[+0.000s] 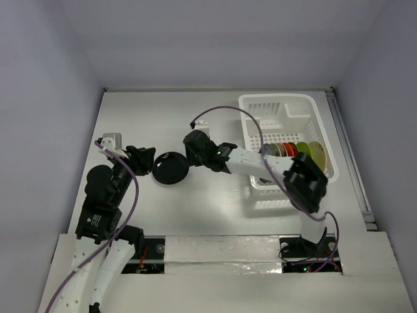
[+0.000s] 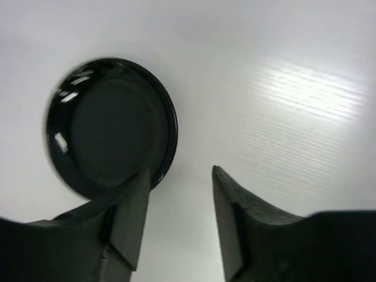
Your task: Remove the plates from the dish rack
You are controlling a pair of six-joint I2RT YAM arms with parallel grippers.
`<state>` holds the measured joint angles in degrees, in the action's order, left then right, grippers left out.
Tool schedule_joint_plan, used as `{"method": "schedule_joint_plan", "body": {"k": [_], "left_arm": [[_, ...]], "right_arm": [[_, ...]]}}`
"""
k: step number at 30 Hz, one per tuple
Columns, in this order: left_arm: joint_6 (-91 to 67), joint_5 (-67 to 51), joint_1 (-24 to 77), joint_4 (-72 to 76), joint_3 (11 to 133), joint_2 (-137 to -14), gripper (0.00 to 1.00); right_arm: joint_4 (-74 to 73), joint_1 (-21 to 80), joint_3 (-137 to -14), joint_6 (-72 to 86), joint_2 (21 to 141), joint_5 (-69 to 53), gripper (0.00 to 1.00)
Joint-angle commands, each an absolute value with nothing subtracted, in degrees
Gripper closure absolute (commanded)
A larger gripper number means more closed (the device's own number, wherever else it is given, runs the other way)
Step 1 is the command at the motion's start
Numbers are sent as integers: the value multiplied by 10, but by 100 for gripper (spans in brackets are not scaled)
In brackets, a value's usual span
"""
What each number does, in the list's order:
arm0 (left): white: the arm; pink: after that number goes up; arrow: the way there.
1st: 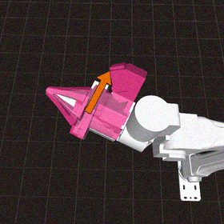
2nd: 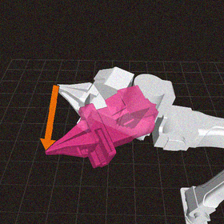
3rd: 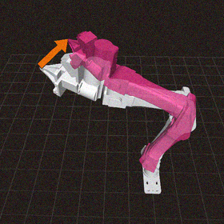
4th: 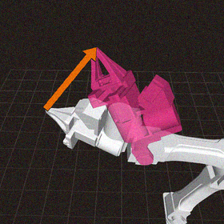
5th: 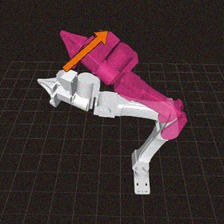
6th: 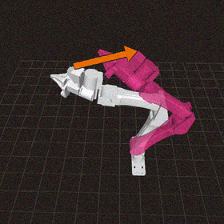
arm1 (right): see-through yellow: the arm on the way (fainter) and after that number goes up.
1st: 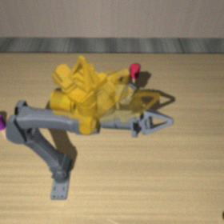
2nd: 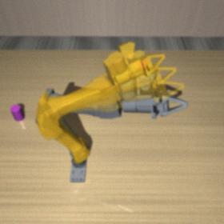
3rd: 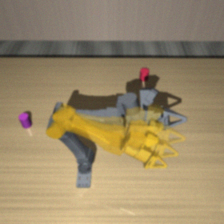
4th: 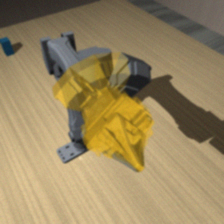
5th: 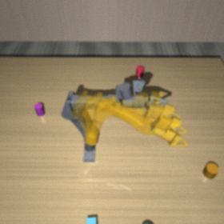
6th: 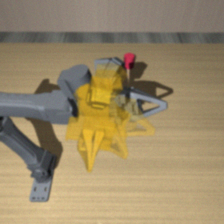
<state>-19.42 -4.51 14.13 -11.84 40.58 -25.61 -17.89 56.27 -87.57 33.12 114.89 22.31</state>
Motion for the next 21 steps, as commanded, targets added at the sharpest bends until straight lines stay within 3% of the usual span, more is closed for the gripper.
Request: {"method": "schedule_joint_plan", "body": {"k": [1,3,4,6,7,10,12,15,18,21], "left_arm": [[-196,-54,139,-91,419,-263,65],[-195,-54,139,-93,419,-264,65],[-196,-54,139,-93,419,-265,65],[-195,-59,139,-93,417,-265,65],[-195,-61,139,-91,417,-264,67],[-195,-67,134,-84,417,-266,93],[-195,-66,134,-83,418,-270,98],[-196,-64,134,-84,418,-275,98],[-195,-65,134,-88,419,-276,89],[-195,-66,134,-90,418,-274,82]], "right_arm": [[-164,563,-847,305,991,292,50],[-193,563,-799,297,934,336,65],[-212,563,-782,300,904,364,80],[-272,563,-718,315,814,453,98],[-295,563,-697,322,786,481,100],[-372,548,-631,361,691,485,100],[-422,548,-609,401,639,487,100],[-460,538,-589,433,611,473,93],[-482,517,-593,441,603,465,68],[-496,481,-606,429,620,458,64]]}}
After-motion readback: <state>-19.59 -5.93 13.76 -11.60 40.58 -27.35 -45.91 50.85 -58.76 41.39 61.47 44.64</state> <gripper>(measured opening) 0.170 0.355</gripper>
